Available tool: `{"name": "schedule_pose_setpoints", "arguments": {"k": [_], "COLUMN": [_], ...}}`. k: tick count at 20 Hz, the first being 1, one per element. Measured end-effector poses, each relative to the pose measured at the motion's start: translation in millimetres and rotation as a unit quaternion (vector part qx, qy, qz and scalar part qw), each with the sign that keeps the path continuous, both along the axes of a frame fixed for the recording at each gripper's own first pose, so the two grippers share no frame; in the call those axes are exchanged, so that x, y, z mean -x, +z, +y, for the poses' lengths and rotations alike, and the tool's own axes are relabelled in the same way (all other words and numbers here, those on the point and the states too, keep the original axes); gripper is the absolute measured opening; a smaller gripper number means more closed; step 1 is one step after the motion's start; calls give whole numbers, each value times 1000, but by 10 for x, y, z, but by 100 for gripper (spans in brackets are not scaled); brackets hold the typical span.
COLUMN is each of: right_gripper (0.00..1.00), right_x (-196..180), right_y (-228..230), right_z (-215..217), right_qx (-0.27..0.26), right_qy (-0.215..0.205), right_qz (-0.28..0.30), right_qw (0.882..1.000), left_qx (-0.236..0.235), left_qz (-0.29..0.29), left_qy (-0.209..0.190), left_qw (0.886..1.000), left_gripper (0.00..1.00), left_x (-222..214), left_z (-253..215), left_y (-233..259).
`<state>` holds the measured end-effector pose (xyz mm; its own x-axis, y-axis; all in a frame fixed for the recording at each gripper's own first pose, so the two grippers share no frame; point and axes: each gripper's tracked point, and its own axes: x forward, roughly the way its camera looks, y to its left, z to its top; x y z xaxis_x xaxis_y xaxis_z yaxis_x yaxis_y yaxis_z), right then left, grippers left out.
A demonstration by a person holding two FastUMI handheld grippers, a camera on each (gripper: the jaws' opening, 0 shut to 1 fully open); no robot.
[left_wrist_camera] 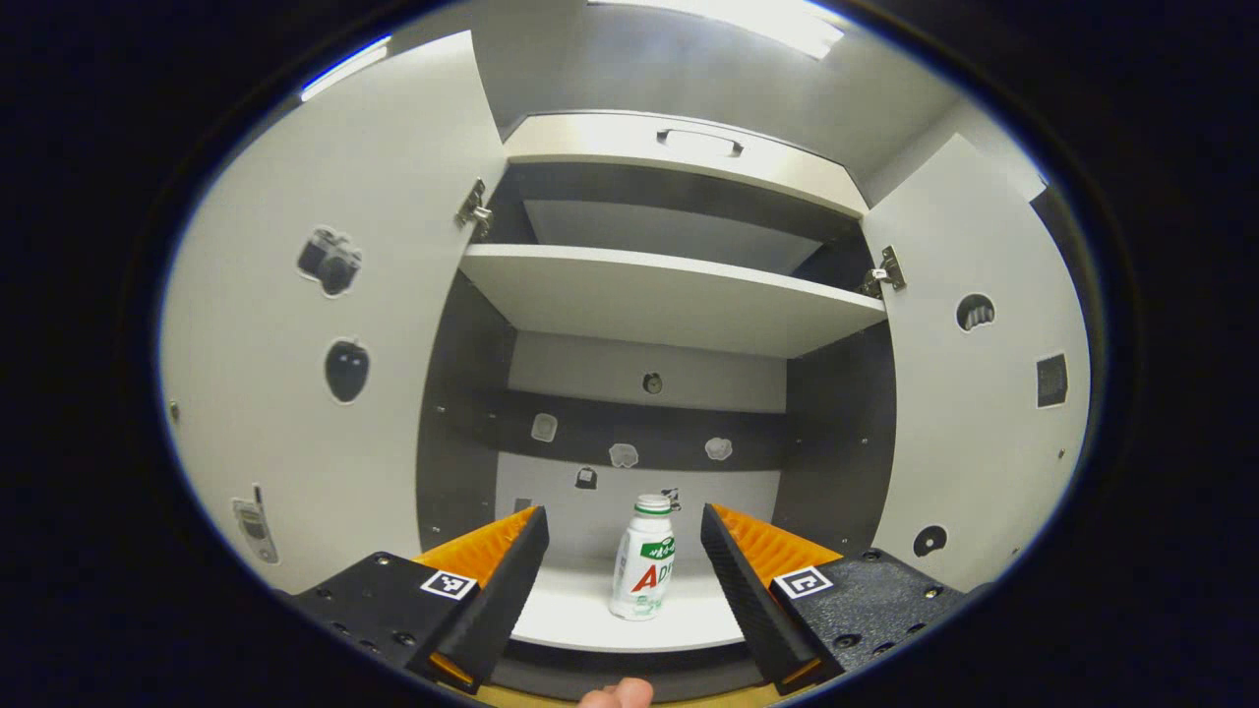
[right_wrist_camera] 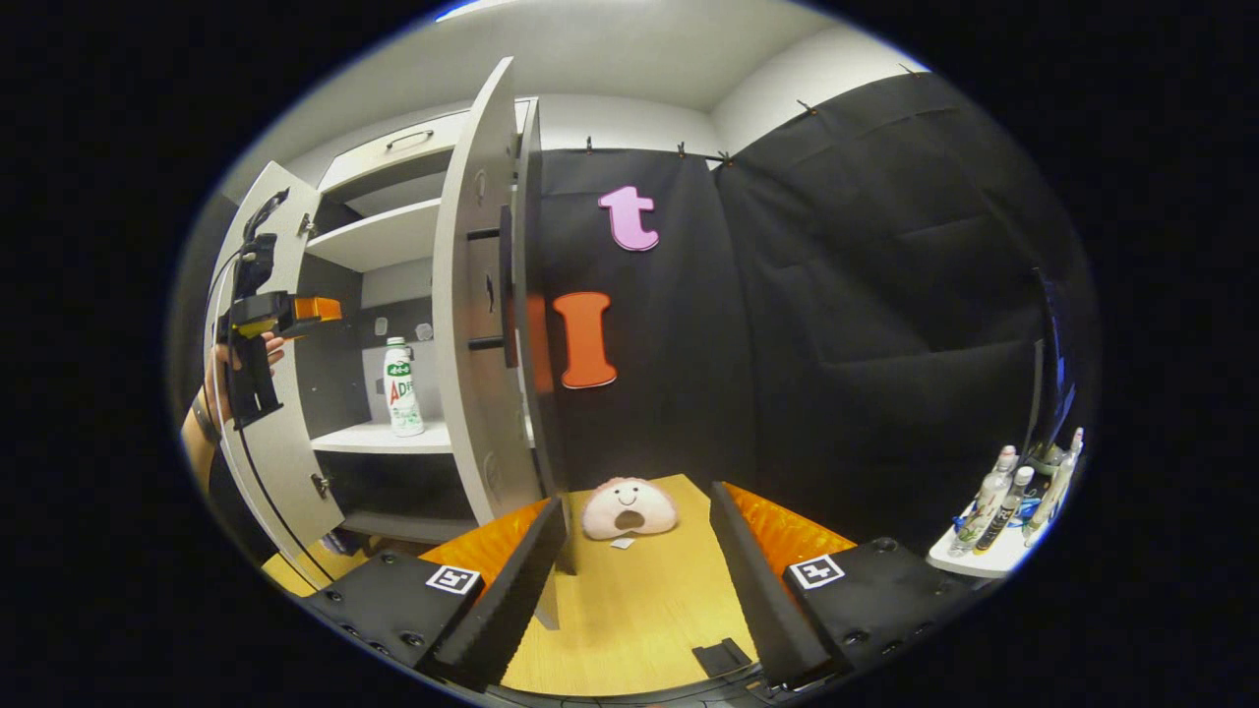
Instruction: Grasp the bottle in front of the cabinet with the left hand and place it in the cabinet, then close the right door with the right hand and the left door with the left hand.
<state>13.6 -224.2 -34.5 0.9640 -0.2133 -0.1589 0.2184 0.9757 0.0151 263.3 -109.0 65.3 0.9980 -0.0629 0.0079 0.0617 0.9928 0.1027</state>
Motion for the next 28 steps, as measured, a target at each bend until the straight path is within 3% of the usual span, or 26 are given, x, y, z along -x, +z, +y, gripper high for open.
{"name": "schedule_pose_setpoints", "arguments": {"k": [6, 9, 10, 11, 12, 13, 17, 22, 28], "right_gripper": [98, 94, 98, 94, 94, 100, 98, 98, 98], "right_x": [-150, -190, -204, -211, -206, -195, -331, -583, -1051], "right_y": [34, 25, -2, -19, -18, 15, 342, 1056, 1432], "right_z": [112, 201, 210, 218, 197, 180, -50, -564, -204], "right_qx": [-3, -15, -18, -23, -28, -36, -49, 24, -4], "right_qy": [75, 107, 113, 114, 110, 102, 50, -29, 24], "right_qz": [1, -1, 0, 0, -2, -9, -50, -92, -83], "right_qw": [997, 994, 993, 993, 994, 994, 996, 995, 996], "left_qx": [-15, 8, 10, 6, 2, 0, 30, 50, 54], "left_qz": [-9, 10, 18, 22, 27, 31, 54, 89, 97], "left_qy": [101, 107, 108, 108, 106, 102, 76, 34, 16], "left_qw": [995, 994, 994, 994, 994, 994, 995, 994, 994], "left_gripper": [95, 95, 95, 95, 95, 95, 95, 95, 95], "left_x": [1287, 1765, 1868, 1957, 1970, 1986, 2038, 1962, 1913], "left_z": [218, 75, 51, 13, 34, 47, -91, -102, 130], "left_y": [-444, -681, -755, -808, -853, -901, -1133, -1308, -1300]}}
